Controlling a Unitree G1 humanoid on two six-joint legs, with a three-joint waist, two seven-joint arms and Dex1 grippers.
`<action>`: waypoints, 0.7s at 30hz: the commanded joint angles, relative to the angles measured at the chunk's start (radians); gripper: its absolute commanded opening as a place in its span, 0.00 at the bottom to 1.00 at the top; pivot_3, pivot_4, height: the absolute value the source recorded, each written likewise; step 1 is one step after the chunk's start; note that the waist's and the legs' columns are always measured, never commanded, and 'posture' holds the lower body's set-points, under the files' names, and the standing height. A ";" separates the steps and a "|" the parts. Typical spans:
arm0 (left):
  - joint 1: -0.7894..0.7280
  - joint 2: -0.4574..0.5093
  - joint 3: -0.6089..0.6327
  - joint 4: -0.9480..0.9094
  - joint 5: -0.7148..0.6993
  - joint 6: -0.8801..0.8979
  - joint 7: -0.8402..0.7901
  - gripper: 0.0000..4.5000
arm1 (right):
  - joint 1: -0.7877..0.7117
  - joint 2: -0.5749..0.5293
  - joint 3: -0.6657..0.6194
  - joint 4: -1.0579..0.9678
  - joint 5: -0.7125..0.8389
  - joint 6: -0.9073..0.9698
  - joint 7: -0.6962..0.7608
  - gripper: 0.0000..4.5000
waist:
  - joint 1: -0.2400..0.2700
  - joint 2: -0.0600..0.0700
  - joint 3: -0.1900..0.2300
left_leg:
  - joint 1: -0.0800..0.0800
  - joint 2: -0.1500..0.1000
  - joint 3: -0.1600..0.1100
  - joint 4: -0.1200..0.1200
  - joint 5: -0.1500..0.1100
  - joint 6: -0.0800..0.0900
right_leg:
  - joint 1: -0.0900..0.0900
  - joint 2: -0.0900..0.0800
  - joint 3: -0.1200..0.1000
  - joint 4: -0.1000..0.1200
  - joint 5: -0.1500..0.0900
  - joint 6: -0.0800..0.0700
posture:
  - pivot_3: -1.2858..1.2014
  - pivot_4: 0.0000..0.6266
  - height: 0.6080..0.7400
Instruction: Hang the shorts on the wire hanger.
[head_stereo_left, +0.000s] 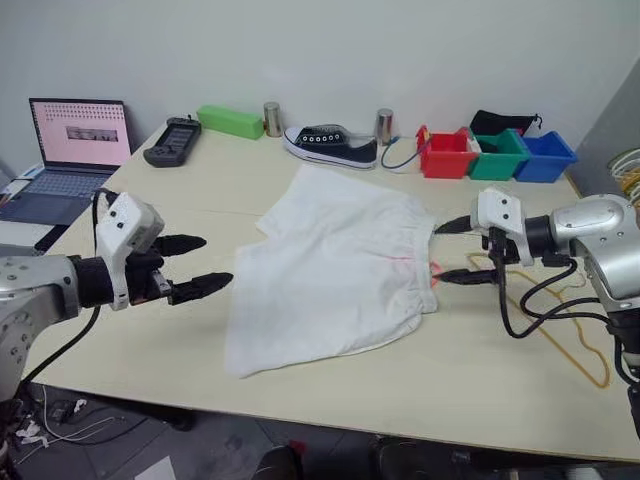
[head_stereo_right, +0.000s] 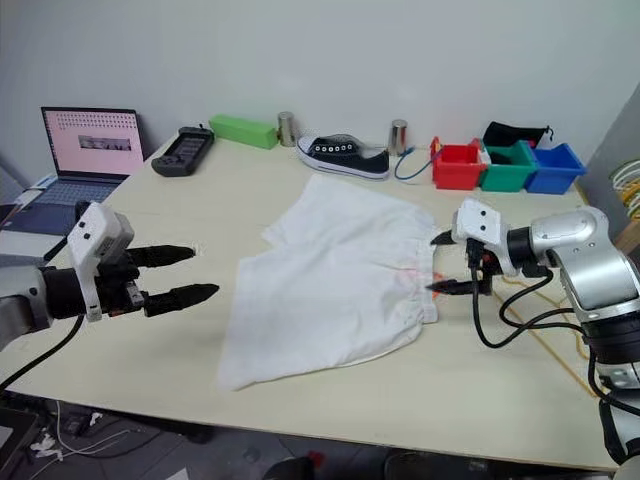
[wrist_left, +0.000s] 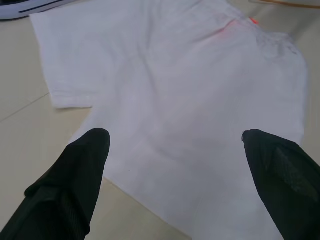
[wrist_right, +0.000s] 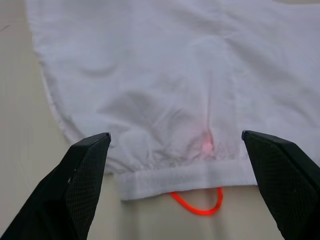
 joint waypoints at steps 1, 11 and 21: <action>-0.031 0.011 -0.003 0.019 0.028 -0.037 -0.001 1.00 | -0.034 -0.001 -0.004 0.031 -0.016 -0.067 0.026 0.99 | -0.002 0.000 0.000 | 0.000 0.000 0.000 0.000 0.000 0.000 | 0.000 0.000 0.000 0.000 0.000 0.000 | 0.46 0.02 1.00; 0.016 0.002 -0.036 -0.053 0.020 -0.043 -0.032 1.00 | -0.004 0.010 0.008 0.047 -0.049 -0.141 0.038 0.99 | -0.005 0.000 0.000 | 0.000 0.001 -0.001 0.004 0.000 0.000 | 0.001 0.000 -0.002 0.002 0.001 0.001 | 0.46 0.03 1.00; 0.167 -0.131 -0.248 -0.216 0.135 -0.164 0.033 1.00 | 0.023 0.109 0.130 0.200 -0.213 -0.473 -0.015 0.99 | -0.017 0.001 -0.001 | 0.001 0.009 0.000 0.005 0.001 0.000 | 0.003 0.002 -0.002 0.004 0.001 0.001 | 0.46 0.04 1.00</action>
